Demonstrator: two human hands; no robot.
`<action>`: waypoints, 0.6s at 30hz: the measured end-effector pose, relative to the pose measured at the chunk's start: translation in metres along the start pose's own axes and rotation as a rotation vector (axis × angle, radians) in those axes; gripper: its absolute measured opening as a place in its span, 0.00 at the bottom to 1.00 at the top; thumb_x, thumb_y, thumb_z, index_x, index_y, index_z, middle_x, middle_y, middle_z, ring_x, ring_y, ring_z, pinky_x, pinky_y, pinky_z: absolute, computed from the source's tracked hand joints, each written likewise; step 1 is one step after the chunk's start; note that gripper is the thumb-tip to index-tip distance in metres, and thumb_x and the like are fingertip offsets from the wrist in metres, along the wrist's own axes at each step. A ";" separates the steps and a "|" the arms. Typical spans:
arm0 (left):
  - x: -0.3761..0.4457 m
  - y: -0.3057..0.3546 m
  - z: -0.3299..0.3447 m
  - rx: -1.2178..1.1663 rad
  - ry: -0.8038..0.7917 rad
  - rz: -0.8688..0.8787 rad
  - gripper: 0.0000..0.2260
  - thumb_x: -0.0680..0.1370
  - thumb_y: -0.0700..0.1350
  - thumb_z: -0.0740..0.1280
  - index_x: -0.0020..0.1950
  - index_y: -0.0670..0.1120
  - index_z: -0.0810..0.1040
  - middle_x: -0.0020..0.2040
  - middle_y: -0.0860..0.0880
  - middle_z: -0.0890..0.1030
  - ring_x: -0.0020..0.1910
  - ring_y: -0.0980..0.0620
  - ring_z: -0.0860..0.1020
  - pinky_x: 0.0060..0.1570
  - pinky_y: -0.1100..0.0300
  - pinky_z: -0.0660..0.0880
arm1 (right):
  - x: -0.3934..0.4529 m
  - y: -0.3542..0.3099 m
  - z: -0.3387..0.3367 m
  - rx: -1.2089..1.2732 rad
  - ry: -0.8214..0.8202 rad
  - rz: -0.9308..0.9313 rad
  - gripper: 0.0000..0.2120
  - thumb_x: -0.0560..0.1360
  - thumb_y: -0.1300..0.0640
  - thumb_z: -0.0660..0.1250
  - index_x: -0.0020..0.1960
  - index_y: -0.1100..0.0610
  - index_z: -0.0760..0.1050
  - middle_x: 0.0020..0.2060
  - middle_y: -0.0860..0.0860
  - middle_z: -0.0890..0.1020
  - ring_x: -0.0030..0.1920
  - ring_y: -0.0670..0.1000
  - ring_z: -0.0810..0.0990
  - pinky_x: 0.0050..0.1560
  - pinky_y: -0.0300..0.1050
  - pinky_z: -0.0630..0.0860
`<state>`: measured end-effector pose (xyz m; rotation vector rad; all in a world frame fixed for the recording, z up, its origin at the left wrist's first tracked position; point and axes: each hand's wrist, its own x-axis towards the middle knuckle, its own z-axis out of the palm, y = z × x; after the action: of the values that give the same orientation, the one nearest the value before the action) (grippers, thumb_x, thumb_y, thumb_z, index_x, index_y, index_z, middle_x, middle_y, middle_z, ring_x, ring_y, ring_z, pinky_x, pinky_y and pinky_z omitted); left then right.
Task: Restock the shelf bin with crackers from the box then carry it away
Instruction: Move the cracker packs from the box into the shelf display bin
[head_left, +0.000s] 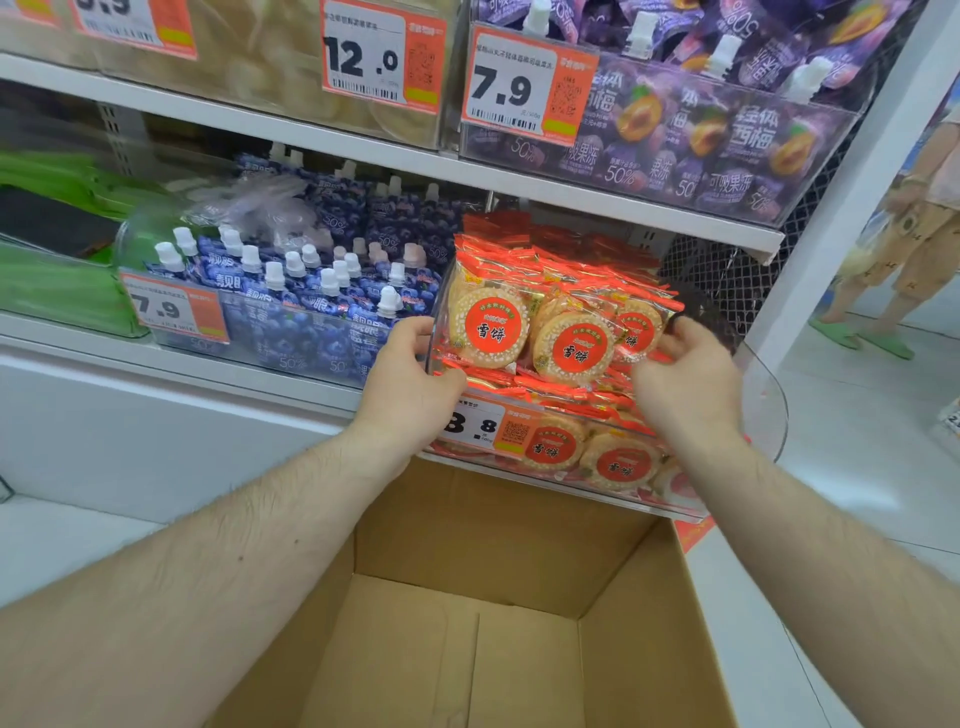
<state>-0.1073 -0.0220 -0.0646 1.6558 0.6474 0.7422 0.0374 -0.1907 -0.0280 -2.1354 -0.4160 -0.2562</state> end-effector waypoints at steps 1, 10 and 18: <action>0.000 0.000 0.000 0.000 0.000 -0.003 0.19 0.76 0.39 0.67 0.63 0.54 0.69 0.53 0.59 0.76 0.52 0.56 0.79 0.53 0.48 0.79 | -0.009 -0.006 0.004 -0.036 -0.059 -0.032 0.30 0.70 0.55 0.66 0.72 0.51 0.67 0.53 0.47 0.80 0.54 0.50 0.78 0.57 0.47 0.75; 0.000 0.001 0.002 0.019 0.016 0.001 0.19 0.76 0.39 0.68 0.63 0.55 0.69 0.54 0.59 0.76 0.52 0.56 0.78 0.51 0.51 0.79 | -0.022 -0.036 0.045 -0.521 -0.032 -0.202 0.38 0.77 0.40 0.62 0.78 0.57 0.52 0.37 0.50 0.78 0.46 0.58 0.82 0.41 0.49 0.75; 0.015 0.009 0.000 0.106 0.049 -0.014 0.11 0.76 0.40 0.67 0.54 0.52 0.70 0.45 0.54 0.79 0.45 0.53 0.80 0.43 0.53 0.77 | -0.036 -0.007 0.023 -0.416 -0.022 -0.356 0.43 0.74 0.41 0.66 0.78 0.59 0.49 0.47 0.52 0.81 0.52 0.58 0.79 0.57 0.53 0.73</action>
<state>-0.0978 -0.0126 -0.0542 1.7320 0.7435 0.7511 0.0025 -0.1756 -0.0475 -2.4592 -0.8153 -0.5629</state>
